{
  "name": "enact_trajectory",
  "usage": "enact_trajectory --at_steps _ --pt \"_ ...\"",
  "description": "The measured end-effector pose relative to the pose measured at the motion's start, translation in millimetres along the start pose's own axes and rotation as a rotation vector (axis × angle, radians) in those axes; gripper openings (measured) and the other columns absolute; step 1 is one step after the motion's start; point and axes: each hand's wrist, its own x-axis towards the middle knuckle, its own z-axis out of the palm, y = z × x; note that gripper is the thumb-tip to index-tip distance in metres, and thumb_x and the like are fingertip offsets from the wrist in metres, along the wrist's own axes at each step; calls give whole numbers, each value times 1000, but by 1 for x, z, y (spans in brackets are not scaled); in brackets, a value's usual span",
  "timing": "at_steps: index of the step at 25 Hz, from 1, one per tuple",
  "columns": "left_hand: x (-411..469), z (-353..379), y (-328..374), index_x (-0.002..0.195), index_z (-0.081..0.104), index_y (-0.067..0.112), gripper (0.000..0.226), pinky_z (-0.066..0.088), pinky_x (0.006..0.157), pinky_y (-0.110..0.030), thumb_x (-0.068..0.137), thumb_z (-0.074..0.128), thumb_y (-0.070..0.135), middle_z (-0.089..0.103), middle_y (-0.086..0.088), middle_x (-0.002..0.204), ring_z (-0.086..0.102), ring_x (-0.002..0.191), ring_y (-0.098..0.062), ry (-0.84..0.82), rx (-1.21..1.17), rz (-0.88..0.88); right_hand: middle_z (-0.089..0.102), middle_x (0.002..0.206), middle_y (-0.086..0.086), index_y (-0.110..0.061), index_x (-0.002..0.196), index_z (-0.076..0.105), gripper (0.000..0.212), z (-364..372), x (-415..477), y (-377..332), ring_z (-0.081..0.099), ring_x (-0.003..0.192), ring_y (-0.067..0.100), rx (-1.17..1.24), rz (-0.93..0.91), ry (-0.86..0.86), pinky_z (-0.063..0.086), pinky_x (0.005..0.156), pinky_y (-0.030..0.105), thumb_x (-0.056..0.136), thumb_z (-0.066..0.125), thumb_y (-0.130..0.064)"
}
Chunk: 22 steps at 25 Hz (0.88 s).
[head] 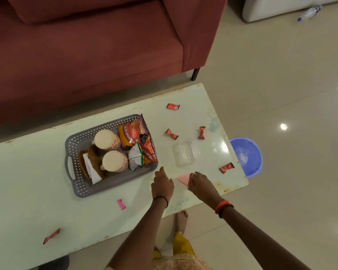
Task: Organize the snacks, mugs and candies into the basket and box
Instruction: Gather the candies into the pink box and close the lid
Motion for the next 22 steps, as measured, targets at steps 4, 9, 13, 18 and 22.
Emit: enact_trajectory --at_steps 4,9,13,18,22 --pt "-6 7 -11 143 24 10 57 46 100 -42 93 50 19 39 -14 142 48 126 -29 -13 -24 2 53 91 8 -4 91 54 4 44 3 3 53 74 22 -147 -11 60 52 63 32 91 51 -3" --pt "-18 15 -36 141 27 10 53 45 101 -42 93 48 19 40 -13 141 48 126 -28 -31 -26 4 54 97 9 -4 99 53 9 75 13 5 57 84 26 -196 -6 71 47 63 29 90 53 -2" --pt "-34 13 -60 139 29 11 49 45 100 -41 94 46 20 42 -12 137 48 124 -25 -23 -30 -22 57 106 13 -2 104 55 17 79 14 5 59 95 27 -185 0 54 50 73 31 89 61 -10" --pt "-60 -4 -82 138 33 11 46 45 100 -41 94 46 20 43 -11 136 49 123 -25 18 -122 -93 59 106 11 -4 102 59 15 71 1 -8 61 92 26 -138 6 58 55 75 34 89 61 -11" --pt "-81 -25 -95 136 35 10 45 45 99 -40 94 46 21 45 -11 135 50 123 -24 98 -215 -172 58 107 13 -2 101 61 15 60 -4 -36 59 94 26 38 -11 43 48 75 25 88 62 -7"
